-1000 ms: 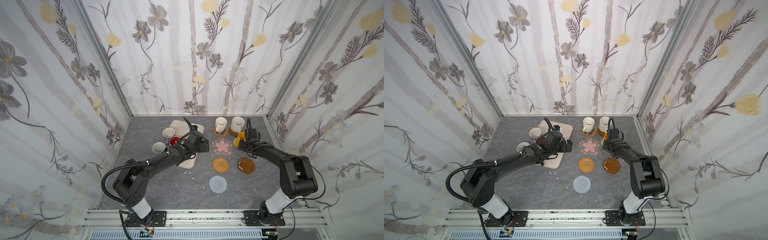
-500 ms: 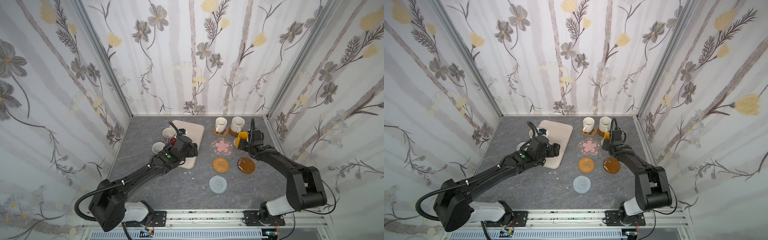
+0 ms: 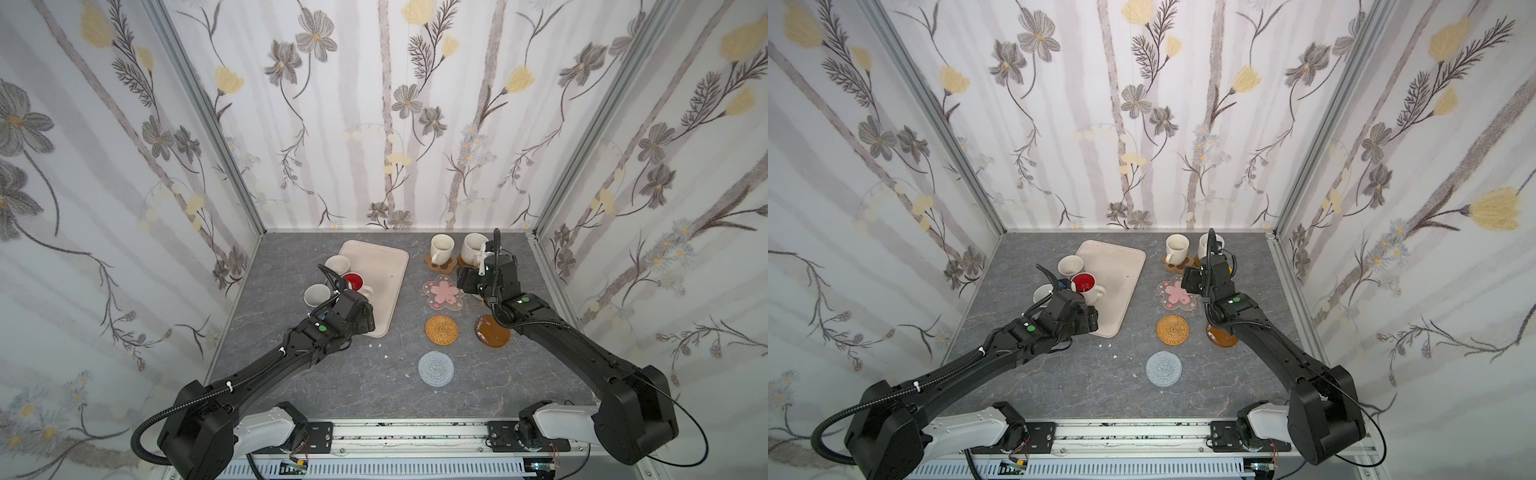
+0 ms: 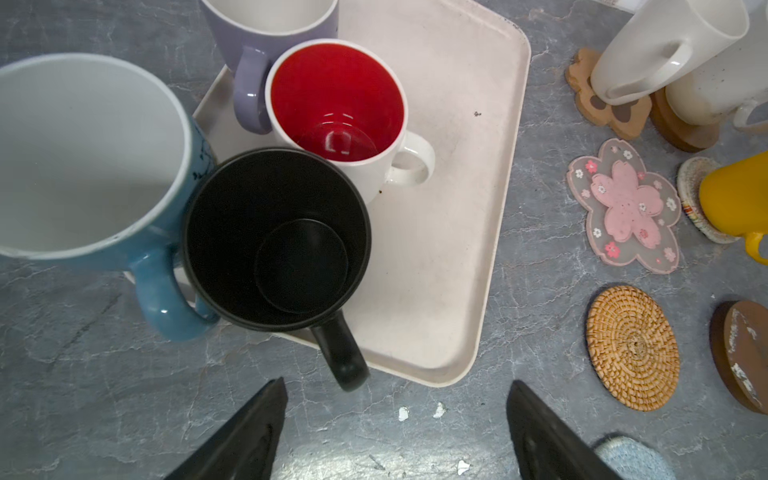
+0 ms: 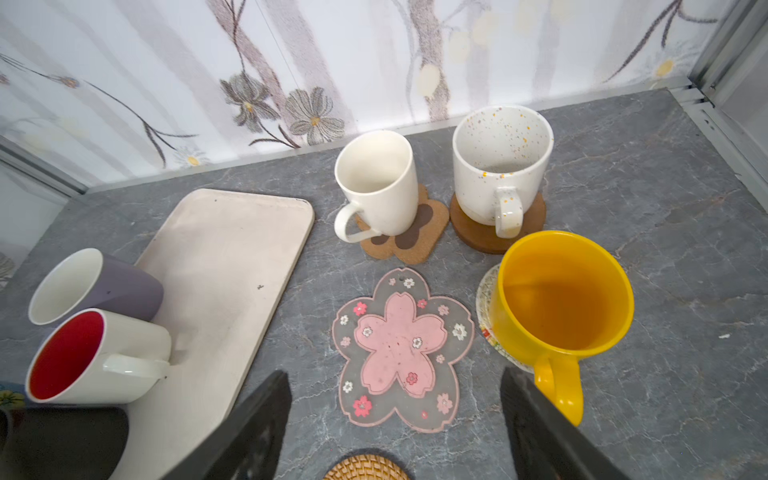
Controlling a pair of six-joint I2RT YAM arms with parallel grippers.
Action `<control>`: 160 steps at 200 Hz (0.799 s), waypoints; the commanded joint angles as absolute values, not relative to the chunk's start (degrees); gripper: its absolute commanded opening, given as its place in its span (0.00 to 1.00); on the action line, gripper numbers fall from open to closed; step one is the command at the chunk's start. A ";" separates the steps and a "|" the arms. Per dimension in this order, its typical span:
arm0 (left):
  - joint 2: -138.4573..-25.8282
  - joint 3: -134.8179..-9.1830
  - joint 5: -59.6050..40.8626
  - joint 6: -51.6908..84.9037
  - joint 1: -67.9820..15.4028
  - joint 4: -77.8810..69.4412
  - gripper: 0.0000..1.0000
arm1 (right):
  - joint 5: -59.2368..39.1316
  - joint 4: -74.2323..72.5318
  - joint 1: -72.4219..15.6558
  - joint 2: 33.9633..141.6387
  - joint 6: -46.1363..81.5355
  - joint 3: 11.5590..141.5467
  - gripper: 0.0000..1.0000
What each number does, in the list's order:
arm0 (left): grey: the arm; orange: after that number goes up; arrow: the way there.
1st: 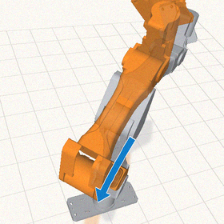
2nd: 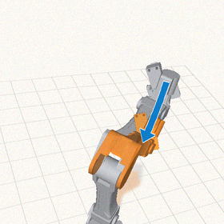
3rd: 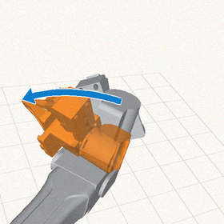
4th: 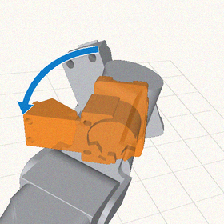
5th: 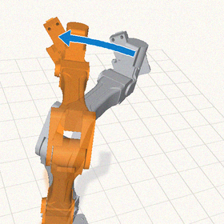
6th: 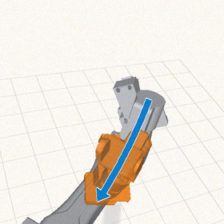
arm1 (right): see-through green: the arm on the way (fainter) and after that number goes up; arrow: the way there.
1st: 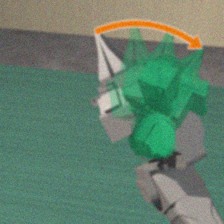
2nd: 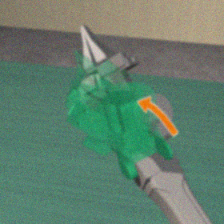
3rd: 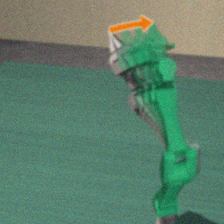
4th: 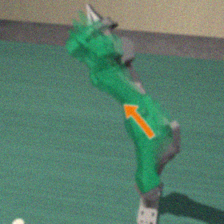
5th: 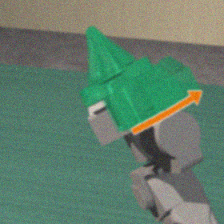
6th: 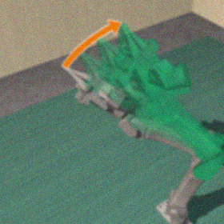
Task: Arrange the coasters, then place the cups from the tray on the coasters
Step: 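Grasp the black mug rim with the left gripper while the right draws back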
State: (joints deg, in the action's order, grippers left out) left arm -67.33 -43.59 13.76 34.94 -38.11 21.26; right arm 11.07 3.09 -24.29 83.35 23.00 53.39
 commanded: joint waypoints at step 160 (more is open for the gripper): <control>-77.03 -43.85 16.13 37.75 -33.78 21.71 0.80 | 7.13 -6.48 -26.94 89.01 22.98 53.03 0.82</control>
